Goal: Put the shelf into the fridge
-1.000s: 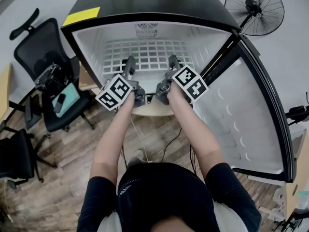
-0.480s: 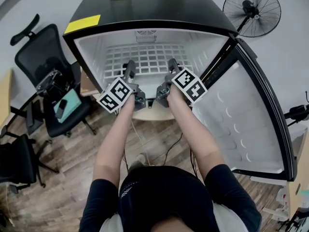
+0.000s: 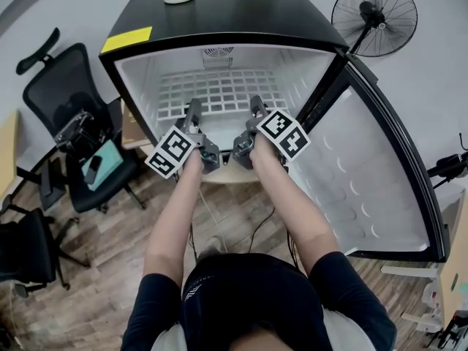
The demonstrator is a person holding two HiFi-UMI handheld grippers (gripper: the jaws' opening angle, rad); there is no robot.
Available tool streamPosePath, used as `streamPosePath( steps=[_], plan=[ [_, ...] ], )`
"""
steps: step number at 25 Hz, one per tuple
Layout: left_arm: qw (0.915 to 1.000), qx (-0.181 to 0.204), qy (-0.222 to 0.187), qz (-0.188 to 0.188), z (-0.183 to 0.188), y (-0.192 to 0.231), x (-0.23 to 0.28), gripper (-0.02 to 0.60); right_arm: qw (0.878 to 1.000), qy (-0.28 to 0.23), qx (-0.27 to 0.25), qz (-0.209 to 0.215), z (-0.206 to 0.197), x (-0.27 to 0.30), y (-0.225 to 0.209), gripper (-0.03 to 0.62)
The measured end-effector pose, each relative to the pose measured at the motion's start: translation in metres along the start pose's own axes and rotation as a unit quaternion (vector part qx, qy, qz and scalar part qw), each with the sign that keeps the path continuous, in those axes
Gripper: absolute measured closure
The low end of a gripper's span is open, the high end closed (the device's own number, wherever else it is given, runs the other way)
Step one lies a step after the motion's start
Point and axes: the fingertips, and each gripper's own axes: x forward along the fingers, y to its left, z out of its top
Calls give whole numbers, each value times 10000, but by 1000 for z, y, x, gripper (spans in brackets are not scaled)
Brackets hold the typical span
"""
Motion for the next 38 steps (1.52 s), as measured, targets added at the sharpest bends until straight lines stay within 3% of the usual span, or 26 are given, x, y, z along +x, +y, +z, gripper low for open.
streamPosePath(
  steps=[14,17,20,26,31,38],
  plan=[
    [9994,277,216,42,-14,-12,-39,442,9991,130,-330,216,-13,-38,15,453],
    [9991,380,183,-88,-13,-24,-51,491,9977,180,-447,477,-16,-49,27,458],
    [9969,707,204,-261,-13,-41,-64,512,9950,193,-673,719,-18,-62,37,481],
    [9858,1648,194,-264,-5,-68,-94,581,9834,174,-1371,1176,-27,-92,54,526],
    [9748,2217,148,-211,3,-76,-116,581,9732,59,-1850,1364,-27,-111,61,592],
    [9664,2569,116,31,10,-72,-138,577,9553,-68,-2576,1447,-22,-132,61,594]
  ],
)
